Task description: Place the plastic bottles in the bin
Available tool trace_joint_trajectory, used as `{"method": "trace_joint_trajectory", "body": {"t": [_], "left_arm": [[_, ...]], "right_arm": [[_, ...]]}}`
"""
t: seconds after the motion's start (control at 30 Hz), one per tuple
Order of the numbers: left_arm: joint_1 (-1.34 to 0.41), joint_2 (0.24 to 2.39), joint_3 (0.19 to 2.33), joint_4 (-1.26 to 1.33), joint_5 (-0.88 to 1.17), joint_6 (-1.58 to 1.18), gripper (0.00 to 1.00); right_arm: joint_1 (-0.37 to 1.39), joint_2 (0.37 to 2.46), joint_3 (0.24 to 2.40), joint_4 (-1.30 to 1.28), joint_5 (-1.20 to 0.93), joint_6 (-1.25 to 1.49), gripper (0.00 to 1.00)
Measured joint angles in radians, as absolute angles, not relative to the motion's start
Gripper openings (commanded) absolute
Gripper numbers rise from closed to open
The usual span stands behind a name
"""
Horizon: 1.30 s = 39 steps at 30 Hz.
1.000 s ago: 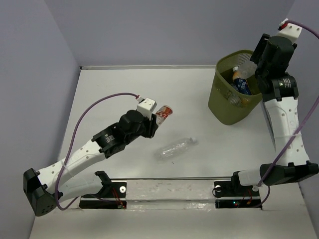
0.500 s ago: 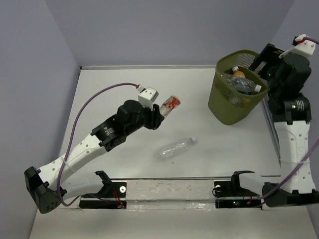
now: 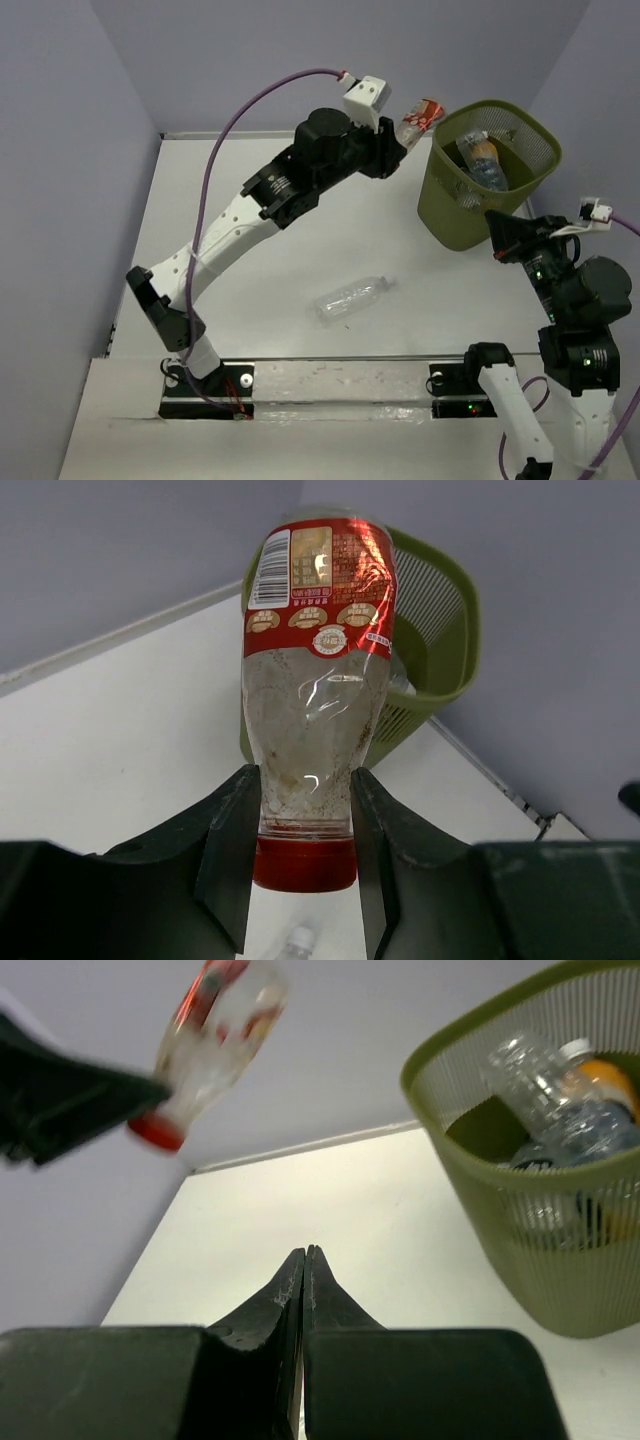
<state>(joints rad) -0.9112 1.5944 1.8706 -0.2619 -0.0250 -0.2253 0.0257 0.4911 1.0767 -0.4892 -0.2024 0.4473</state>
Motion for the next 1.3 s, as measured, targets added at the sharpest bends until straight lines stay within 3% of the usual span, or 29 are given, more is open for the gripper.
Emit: {"method": "trace_joint_trajectory", "body": {"t": [0.27,0.67,0.7,0.77,0.8,1.0,1.2,1.3], "left_arm": [[-0.928,1.997,2.409,-0.245,0.026,-0.257,0.30],[-0.968,2.312,2.452,0.086,0.127,-0.385,0.42],[-0.971,2.321,2.452,0.103,0.127,-0.387,0.45],[-0.990,2.361,2.460,0.162,0.123,-0.391,0.63],[-0.995,2.374,2.468,0.174,0.122,-0.400,0.77],[-1.014,2.400,2.485,0.260,0.100,-0.393,0.99],[-1.008,2.350,2.476,0.243,0.062,-0.306,0.99],[-1.004,2.228,2.395,0.189,0.025,-0.222,0.99]], "right_arm": [[0.026,0.247,0.991,-0.570,-0.326,0.506,0.00],[0.026,0.182,0.926,-0.690,-0.393,0.567,0.00],[0.026,0.182,0.926,-0.690,-0.398,0.570,0.00],[0.026,0.180,0.926,-0.691,-0.405,0.575,0.00],[0.026,0.176,0.925,-0.693,-0.409,0.577,0.00],[0.026,0.163,0.913,-0.700,-0.419,0.576,0.00],[0.026,0.163,0.903,-0.715,-0.419,0.573,0.01],[0.026,0.165,0.899,-0.726,-0.418,0.573,0.20]]}}
